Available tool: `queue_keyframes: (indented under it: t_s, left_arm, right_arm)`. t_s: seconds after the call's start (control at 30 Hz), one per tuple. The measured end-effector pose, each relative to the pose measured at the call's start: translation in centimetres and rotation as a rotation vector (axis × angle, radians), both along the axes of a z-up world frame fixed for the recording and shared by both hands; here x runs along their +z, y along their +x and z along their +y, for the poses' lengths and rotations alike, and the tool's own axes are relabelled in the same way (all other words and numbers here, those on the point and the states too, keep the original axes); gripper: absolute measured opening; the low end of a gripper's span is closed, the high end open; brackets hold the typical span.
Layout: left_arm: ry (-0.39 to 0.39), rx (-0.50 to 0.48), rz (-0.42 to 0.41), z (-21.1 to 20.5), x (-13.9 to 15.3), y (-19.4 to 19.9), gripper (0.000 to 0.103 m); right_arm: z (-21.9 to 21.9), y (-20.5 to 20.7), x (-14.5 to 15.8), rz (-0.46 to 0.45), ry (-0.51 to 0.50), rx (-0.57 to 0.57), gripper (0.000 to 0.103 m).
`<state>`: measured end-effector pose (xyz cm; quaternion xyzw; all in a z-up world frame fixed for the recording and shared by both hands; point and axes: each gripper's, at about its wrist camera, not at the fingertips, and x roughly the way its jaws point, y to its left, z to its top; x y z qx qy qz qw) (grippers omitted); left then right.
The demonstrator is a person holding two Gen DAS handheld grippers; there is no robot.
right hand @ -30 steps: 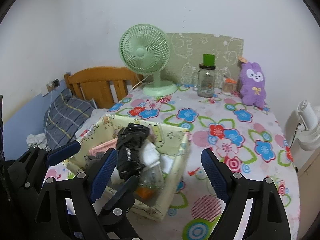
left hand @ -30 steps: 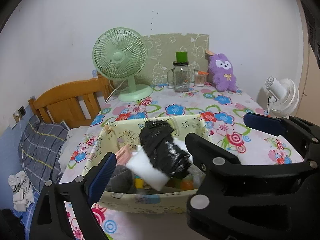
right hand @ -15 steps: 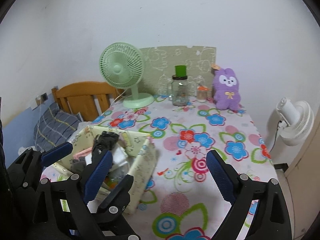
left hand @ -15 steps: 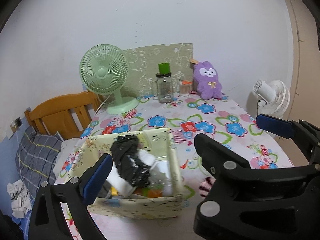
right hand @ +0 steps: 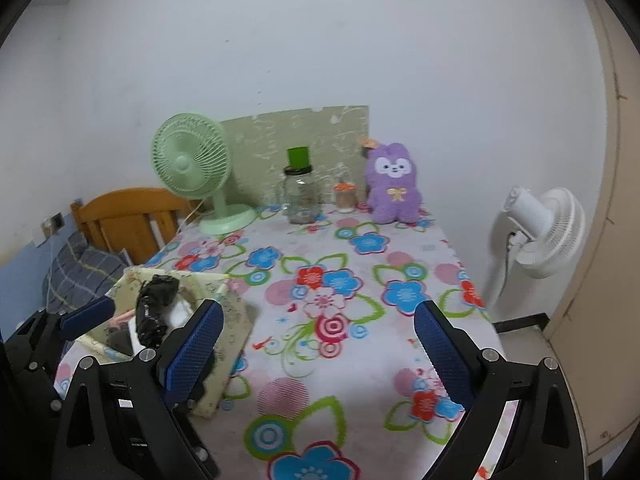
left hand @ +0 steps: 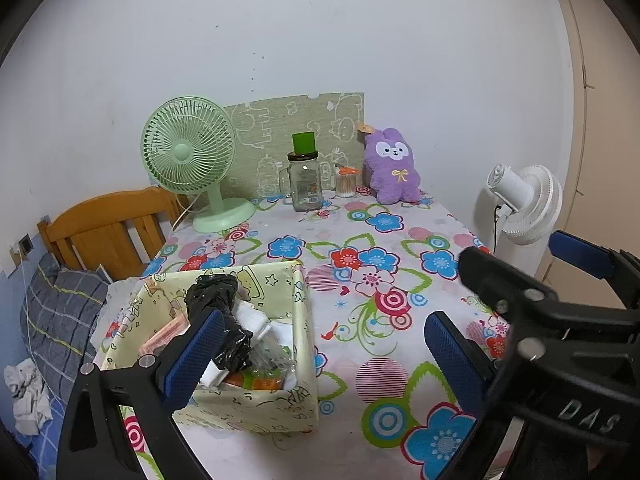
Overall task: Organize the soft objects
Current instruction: 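Withdraw both tools up and away from the fabric box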
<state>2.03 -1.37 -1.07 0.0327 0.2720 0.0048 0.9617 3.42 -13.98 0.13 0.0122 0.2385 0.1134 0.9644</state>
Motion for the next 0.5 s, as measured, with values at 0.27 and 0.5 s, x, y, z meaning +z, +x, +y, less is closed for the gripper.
queue_keyframes:
  t_s: [0.27,0.5]
  left_arm:
    - [0.001,-0.004,-0.041,-0.4,1.2,-1.5,0.101]
    - [0.000,0.011,-0.064,-0.2,1.9,-2.6,0.103]
  right_arm:
    - [-2.1,-1.3,0.3,-0.021,-0.008,-0.058,0.099]
    - [-3.4,-2.6,0.9,-0.047,-0.006,-0.103,0.100]
